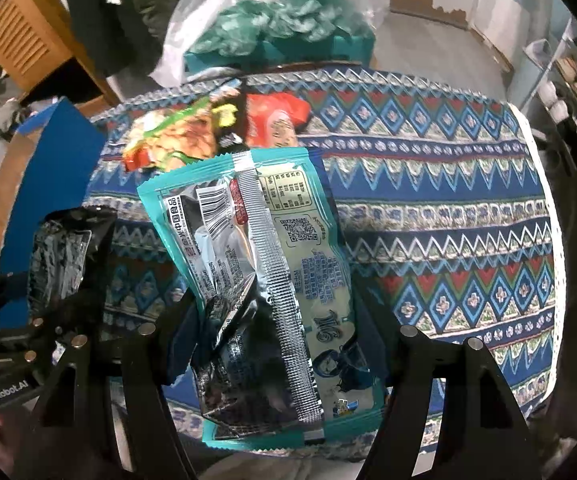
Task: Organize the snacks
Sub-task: 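Lift the teal-silver bag and black bag and carry both over the box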
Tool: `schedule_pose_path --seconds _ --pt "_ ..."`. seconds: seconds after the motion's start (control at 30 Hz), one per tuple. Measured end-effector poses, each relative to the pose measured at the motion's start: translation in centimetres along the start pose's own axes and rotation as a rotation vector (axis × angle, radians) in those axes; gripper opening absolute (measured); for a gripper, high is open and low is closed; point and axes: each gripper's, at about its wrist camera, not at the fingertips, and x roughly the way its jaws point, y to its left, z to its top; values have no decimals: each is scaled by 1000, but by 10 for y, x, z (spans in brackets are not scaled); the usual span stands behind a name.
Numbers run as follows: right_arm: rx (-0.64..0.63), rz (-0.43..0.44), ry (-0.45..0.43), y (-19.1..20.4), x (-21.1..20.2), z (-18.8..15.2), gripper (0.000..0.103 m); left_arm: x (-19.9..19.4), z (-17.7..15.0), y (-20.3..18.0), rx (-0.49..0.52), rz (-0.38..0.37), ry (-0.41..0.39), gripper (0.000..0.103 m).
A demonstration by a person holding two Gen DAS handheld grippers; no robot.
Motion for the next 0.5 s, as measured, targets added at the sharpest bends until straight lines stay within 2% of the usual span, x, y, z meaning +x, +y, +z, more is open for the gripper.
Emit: schedule_pose_path --seconds 0.5 --pt "-66 40 -43 41 -17 9 68 -36 -1 40 -46 13 -67 65"
